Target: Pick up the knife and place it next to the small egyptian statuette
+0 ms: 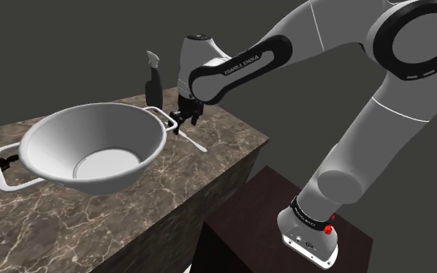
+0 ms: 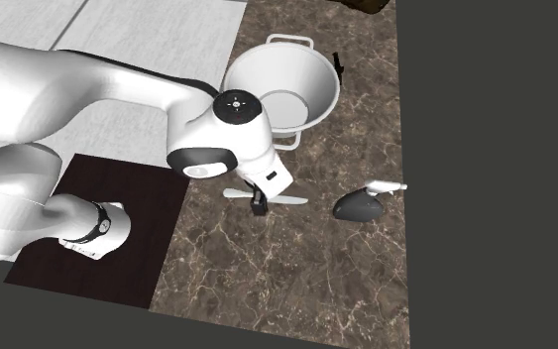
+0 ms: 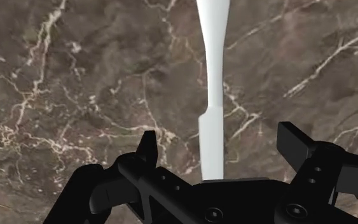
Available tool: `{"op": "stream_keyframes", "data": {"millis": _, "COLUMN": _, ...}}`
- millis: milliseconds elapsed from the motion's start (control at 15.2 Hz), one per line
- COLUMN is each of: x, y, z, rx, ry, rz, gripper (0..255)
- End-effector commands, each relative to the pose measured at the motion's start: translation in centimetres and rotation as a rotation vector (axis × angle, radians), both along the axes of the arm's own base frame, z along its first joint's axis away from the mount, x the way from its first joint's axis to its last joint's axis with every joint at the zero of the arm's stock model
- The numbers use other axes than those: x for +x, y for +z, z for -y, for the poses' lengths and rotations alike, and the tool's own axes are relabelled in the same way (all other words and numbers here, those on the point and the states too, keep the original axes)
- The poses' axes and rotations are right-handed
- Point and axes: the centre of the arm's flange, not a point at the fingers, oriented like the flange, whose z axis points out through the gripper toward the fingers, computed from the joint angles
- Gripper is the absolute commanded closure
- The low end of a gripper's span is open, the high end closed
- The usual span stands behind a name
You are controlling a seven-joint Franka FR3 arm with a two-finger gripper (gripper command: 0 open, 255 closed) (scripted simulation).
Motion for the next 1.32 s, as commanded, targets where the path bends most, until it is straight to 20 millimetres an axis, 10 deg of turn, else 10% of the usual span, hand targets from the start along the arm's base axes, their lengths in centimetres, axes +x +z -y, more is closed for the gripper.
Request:
{"op": "stream_keyframes", "data": {"millis": 0, "x": 0.2, "y": -1.1, "z": 0.1, "rx": 0.001, "ry": -0.001, "rz": 0.000, "gripper": 0}}
{"op": "stream_keyframes", "data": {"millis": 726, "x": 0.3, "y": -2.9, "z": 0.1, "rx": 0.001, "ry": -0.001, "rz": 0.000, "gripper": 0}}
{"op": "stream_keyframes", "data": {"millis": 792, "x": 0.3, "y": -2.9, "z": 0.1, "rx": 0.001, "ry": -0.001, "rz": 0.000, "gripper": 255}}
{"op": "stream_keyframes", "data": {"millis": 1254, "x": 0.3, "y": -2.7, "z": 0.5, "rx": 0.000, "ry": 0.000, "rz": 0.000, "gripper": 255}}
